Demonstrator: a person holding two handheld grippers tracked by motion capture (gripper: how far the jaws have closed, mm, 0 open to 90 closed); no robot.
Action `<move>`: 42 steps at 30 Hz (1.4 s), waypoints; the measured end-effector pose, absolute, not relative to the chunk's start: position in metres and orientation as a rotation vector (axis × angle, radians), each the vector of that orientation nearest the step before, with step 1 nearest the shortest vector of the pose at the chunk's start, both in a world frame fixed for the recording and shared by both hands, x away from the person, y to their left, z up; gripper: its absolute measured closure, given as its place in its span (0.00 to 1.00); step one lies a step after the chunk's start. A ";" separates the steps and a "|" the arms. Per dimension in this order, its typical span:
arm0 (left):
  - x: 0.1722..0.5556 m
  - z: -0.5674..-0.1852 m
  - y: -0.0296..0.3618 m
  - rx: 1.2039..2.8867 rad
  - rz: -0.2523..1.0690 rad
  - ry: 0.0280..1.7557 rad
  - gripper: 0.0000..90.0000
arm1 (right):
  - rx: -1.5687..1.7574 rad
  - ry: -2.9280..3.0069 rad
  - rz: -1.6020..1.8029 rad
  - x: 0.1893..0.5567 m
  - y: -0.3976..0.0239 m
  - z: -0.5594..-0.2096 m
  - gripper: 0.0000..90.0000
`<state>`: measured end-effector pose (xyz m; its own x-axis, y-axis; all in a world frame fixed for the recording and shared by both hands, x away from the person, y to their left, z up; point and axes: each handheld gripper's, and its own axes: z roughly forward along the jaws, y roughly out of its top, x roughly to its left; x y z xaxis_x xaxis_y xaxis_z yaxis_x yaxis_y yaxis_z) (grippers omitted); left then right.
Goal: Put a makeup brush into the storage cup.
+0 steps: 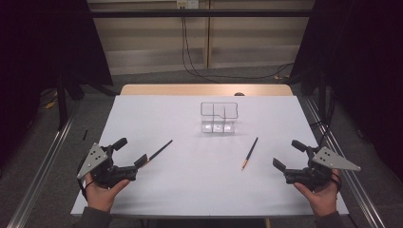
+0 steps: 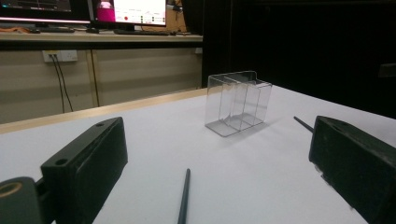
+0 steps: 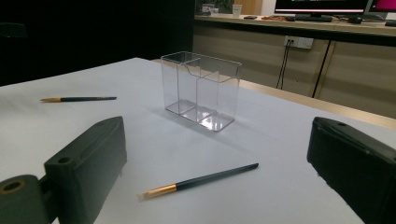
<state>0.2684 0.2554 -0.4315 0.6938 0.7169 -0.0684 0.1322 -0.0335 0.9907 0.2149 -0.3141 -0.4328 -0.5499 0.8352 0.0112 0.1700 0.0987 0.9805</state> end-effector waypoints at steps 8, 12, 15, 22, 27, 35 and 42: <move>0.269 -0.433 0.256 1.552 0.534 0.736 0.05 | 0.973 1.804 1.499 0.217 -0.314 -0.433 0.05; 0.270 -0.434 0.255 1.550 0.533 0.744 0.05 | 0.985 1.810 1.493 0.217 -0.314 -0.434 0.05; 0.272 -0.434 0.253 1.546 0.532 0.750 0.05 | 0.964 1.809 1.491 0.217 -0.314 -0.434 0.05; 0.277 -0.433 0.244 1.564 0.542 0.741 0.05 | 0.976 1.797 1.500 0.214 -0.318 -0.433 0.05; 0.283 -0.430 0.240 1.551 0.553 0.757 0.05 | 0.979 1.800 1.489 0.214 -0.318 -0.433 0.05; 0.299 -0.432 0.237 1.531 0.555 0.788 0.05 | 0.979 1.793 1.480 0.210 -0.322 -0.433 0.05; 0.310 -0.435 0.232 1.535 0.553 0.802 0.05 | 0.999 1.783 1.486 0.209 -0.324 -0.433 0.05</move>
